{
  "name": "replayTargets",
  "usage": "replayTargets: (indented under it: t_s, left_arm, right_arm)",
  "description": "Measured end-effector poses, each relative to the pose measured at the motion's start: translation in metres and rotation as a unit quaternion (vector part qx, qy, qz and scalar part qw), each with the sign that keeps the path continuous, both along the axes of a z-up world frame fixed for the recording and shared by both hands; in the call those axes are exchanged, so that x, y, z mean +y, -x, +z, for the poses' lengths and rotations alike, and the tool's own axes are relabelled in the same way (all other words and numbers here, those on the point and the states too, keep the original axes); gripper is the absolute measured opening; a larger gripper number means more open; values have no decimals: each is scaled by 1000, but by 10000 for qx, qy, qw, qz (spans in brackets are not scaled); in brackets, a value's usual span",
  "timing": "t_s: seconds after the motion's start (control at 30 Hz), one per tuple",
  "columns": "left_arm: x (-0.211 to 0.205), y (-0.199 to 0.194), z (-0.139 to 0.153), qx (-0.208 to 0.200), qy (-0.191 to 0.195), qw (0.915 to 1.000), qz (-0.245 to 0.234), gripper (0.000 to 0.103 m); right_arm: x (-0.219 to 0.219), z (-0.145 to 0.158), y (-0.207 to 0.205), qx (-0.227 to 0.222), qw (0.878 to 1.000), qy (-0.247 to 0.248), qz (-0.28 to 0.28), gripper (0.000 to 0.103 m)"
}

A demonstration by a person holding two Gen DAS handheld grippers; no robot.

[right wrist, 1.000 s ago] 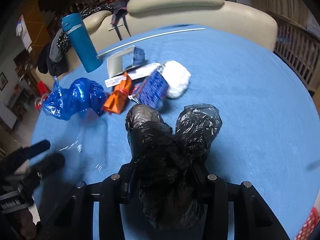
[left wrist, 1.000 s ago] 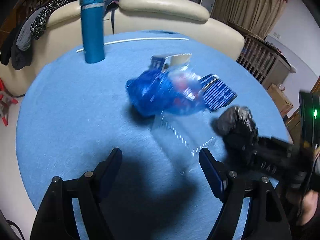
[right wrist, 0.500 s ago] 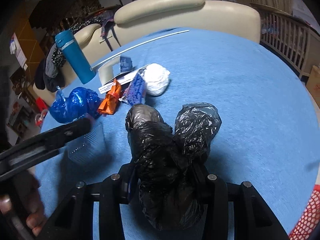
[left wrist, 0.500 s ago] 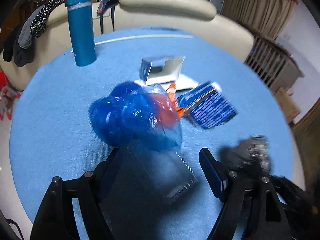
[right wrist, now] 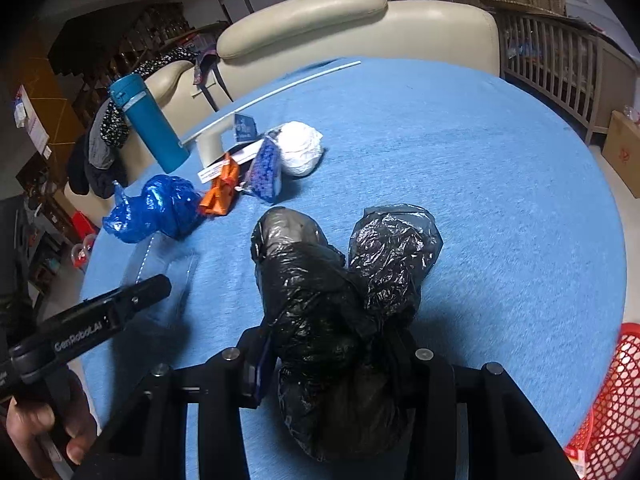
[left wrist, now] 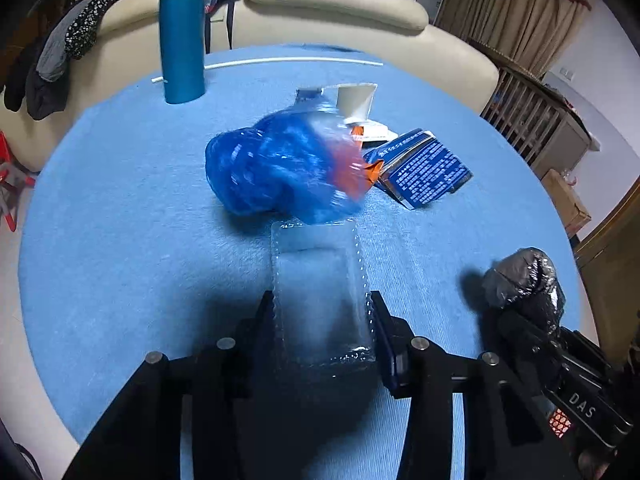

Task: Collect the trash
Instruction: 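Grasp the black plastic bags with right tool while left tool grasps the clear plastic tray, then lift the black bags and clear tray and carry them toward the wastebasket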

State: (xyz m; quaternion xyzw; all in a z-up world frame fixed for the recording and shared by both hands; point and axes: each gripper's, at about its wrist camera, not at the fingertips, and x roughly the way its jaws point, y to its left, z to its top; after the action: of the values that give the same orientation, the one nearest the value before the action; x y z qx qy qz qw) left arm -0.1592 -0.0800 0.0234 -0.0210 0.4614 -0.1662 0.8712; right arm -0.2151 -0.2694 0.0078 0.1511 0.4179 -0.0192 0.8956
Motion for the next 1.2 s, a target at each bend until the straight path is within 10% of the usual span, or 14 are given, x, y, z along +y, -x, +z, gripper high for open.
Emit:
replayTargets:
  t_s: [1.2]
  left_arm:
    - [11, 86, 48, -1207, -67, 9925, -200, 46]
  right_arm:
    - [21, 31, 80, -658, 9961, -394, -428, 46]
